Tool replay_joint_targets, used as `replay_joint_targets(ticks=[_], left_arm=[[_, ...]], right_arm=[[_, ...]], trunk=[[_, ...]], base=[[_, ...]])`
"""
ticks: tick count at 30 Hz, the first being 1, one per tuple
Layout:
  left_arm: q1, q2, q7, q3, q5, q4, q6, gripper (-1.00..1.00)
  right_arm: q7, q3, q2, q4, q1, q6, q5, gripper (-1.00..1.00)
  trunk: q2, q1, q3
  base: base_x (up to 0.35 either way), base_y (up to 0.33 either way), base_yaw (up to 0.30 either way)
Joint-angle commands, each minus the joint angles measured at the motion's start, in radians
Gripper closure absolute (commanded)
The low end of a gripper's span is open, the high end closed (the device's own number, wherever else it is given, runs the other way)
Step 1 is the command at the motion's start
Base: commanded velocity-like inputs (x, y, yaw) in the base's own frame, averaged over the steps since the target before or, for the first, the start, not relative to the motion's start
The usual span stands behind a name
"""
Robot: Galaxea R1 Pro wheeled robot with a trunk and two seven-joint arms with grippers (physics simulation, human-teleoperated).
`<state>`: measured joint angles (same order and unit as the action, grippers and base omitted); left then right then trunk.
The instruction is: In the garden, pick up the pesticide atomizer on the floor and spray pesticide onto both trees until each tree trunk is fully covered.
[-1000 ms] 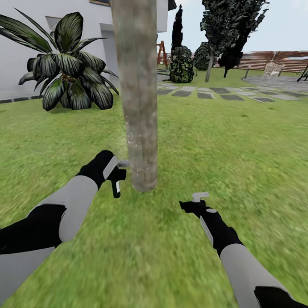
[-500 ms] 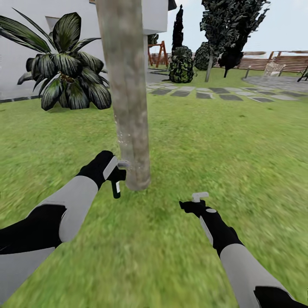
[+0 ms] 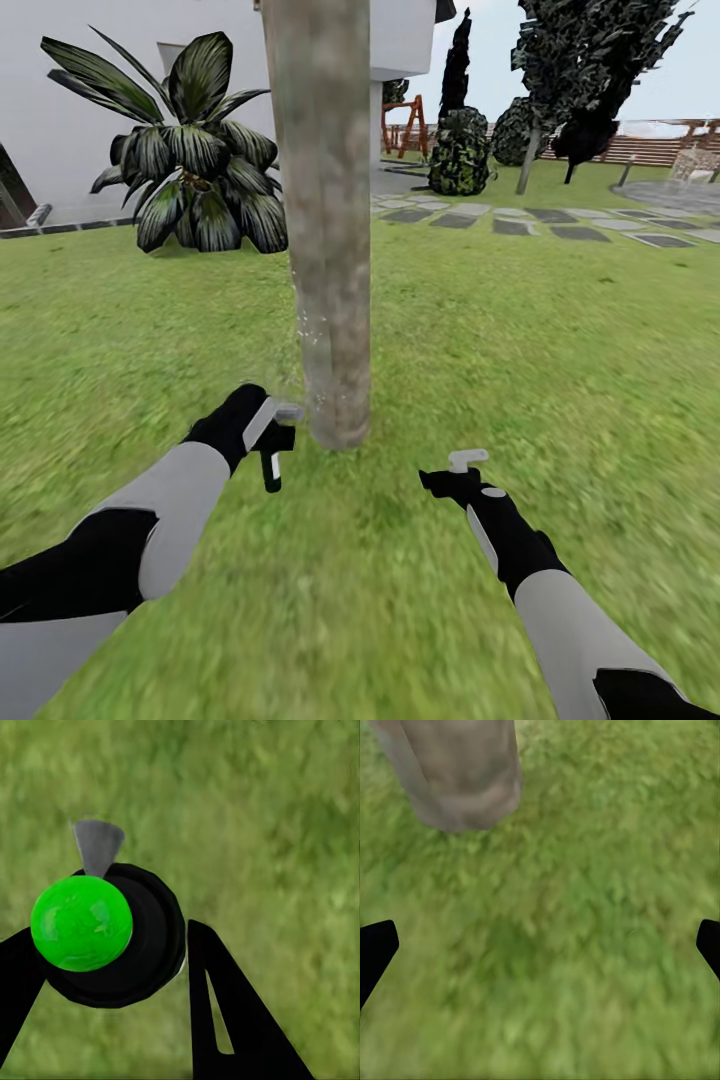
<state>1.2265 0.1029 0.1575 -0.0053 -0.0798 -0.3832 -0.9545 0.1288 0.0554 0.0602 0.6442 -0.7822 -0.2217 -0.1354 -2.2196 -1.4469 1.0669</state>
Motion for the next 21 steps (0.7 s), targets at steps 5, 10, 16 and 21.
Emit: replay_joint_targets(ticks=[5, 10, 16, 21], left_arm=[[-0.008, 0.0, 0.005, 0.0, -0.012, -0.148, -0.008, 1.0], [0.042, 0.0, 0.005, 0.001, -0.014, -0.192, -0.036, 1.0], [0.099, 0.003, 0.005, 0.076, -0.013, -0.195, -0.038, 1.0], [0.078, 0.003, 0.007, 0.076, -0.007, -0.183, -0.031, 1.0]], right_arm=[[0.008, 0.006, 0.001, 0.003, 0.0, -0.005, -0.01, -1.0], [0.008, 0.006, 0.0, 0.003, 0.0, -0.005, -0.01, -1.0], [0.008, 0.005, 0.001, 0.002, 0.0, -0.005, -0.01, -1.0], [0.008, 0.005, 0.001, 0.002, 0.0, -0.005, -0.01, -1.0]], trunk=[[0.0, 0.0, 0.001], [0.0, 0.0, 0.001], [0.0, 0.0, 0.001], [0.0, 0.0, 0.001]], base=[[0.002, 0.0, 0.001], [0.0, 0.0, 0.0], [0.0, 0.0, 0.0], [0.0, 0.0, 0.0]])
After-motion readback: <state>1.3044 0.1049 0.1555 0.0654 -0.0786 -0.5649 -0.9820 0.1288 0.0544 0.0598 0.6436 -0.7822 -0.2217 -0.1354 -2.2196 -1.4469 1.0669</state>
